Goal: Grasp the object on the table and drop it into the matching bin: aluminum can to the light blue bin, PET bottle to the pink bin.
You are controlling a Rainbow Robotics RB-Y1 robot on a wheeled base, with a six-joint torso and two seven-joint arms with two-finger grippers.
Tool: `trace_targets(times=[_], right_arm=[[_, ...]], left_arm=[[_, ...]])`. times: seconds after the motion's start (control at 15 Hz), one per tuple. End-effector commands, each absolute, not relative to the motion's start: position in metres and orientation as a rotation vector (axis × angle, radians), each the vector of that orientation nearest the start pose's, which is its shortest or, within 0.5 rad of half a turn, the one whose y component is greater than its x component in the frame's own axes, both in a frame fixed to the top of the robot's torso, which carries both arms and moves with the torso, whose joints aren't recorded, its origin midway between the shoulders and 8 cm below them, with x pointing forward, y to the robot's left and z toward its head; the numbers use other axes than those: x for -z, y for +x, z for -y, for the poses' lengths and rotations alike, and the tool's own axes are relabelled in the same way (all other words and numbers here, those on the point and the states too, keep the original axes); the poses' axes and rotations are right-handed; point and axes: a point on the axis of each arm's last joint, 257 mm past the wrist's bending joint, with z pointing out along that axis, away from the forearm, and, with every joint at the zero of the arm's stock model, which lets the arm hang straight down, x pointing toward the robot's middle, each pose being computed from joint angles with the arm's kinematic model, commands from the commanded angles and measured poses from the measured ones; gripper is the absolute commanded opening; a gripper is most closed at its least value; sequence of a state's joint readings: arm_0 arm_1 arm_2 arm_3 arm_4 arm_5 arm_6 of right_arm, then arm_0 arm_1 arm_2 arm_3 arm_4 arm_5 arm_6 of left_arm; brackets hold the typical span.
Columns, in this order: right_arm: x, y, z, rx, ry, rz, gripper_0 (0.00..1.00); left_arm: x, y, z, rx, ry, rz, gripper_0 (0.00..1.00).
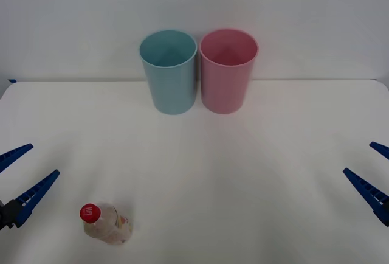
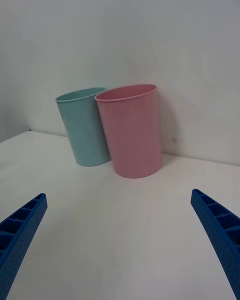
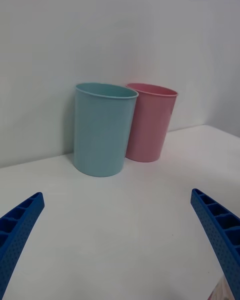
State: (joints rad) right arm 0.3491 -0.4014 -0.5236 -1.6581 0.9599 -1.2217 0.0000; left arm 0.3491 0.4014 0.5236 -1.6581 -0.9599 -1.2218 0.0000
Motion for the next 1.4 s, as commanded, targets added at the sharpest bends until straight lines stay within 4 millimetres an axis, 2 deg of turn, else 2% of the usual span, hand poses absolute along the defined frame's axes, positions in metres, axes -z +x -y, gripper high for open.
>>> trace_targets(times=[0.07, 0.33, 0.67, 1.07, 1.4], right_arm=[[0.169, 0.342, 0.33, -0.567, -0.465, -1.441, 1.0], [0.169, 0.342, 0.33, -0.567, -0.465, -1.441, 1.0], [0.169, 0.342, 0.33, -0.567, -0.465, -1.441, 1.0], [0.169, 0.342, 0.33, -0.567, -0.465, -1.441, 1.0], [0.169, 0.342, 0.33, -0.567, -0.465, -1.441, 1.0]], left_arm=[[0.169, 0.342, -0.33, 0.567, 0.465, -1.441, 1.0], [0.174, 0.347, -0.341, 0.576, 0.404, -1.437, 1.0], [0.182, 0.346, -0.362, 0.558, 0.441, -1.482, 1.0], [0.213, 0.333, -0.385, 0.545, 0.565, -1.552, 1.0], [0.246, 0.321, -0.38, 0.521, 0.688, -1.585, 1.0]])
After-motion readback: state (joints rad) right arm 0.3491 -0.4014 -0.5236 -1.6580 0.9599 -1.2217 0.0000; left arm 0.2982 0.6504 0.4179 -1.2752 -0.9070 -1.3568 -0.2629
